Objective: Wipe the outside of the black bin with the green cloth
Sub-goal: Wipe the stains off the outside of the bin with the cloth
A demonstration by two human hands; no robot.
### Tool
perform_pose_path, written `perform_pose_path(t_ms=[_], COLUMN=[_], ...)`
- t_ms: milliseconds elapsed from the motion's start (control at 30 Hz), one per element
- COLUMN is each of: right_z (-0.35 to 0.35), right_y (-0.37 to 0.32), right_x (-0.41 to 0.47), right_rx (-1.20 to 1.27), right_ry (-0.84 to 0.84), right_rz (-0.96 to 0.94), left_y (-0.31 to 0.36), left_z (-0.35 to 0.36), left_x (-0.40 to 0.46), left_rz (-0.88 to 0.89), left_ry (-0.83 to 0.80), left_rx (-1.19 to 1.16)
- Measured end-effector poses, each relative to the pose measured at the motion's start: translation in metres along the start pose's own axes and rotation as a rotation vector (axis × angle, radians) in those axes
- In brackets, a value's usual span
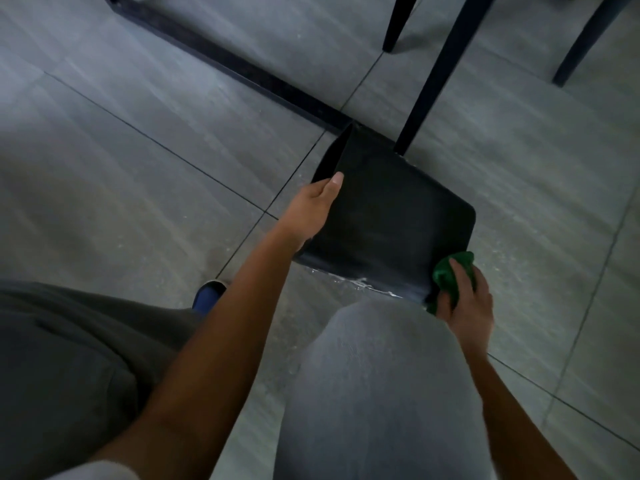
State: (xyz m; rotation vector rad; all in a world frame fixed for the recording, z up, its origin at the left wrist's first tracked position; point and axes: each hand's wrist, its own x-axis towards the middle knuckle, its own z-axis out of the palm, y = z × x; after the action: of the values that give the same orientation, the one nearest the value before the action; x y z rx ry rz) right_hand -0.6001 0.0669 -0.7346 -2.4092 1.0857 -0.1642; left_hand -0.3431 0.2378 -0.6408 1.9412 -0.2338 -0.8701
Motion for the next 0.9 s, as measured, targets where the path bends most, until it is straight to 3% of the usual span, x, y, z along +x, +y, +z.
perform_pose_path(t_ms=[100, 267, 433, 500, 600, 767, 900], right_z=[-0.015, -0.013, 0.006, 0.011, 0.017, 0.007, -0.012], right_y=[-0.019, -0.063, -0.069, -0.062, -0.051, -0.044, -0.043], right_x=[0.012, 0.030, 0.031, 0.027, 0.021, 0.009, 0.005], right_rx=[0.091, 0.334, 0.337, 0.351, 0.335, 0.427, 0.517], right_ry=[0.076, 0.136, 0.145, 0.127, 0.110, 0.128, 0.235], right_rz=[0.013, 0.038, 0.070, 0.102, 0.159, 0.223, 0.252], left_y=[0.002, 0.036, 0.050, 0.047, 0.034, 0.045, 0.089], left_z=[-0.001, -0.004, -0.027, -0.031, -0.037, -0.030, -0.017], left_x=[0.004, 0.004, -0.010, -0.015, -0.010, -0.015, -0.011], left_rz=[0.004, 0.173, 0.312, 0.363, 0.333, 0.389, 0.488], left_ry=[0.013, 0.013, -0.360, -0.409, -0.249, -0.156, -0.420], left_rx=[0.034, 0.198, 0.193, 0.291, 0.444, 0.419, 0.432])
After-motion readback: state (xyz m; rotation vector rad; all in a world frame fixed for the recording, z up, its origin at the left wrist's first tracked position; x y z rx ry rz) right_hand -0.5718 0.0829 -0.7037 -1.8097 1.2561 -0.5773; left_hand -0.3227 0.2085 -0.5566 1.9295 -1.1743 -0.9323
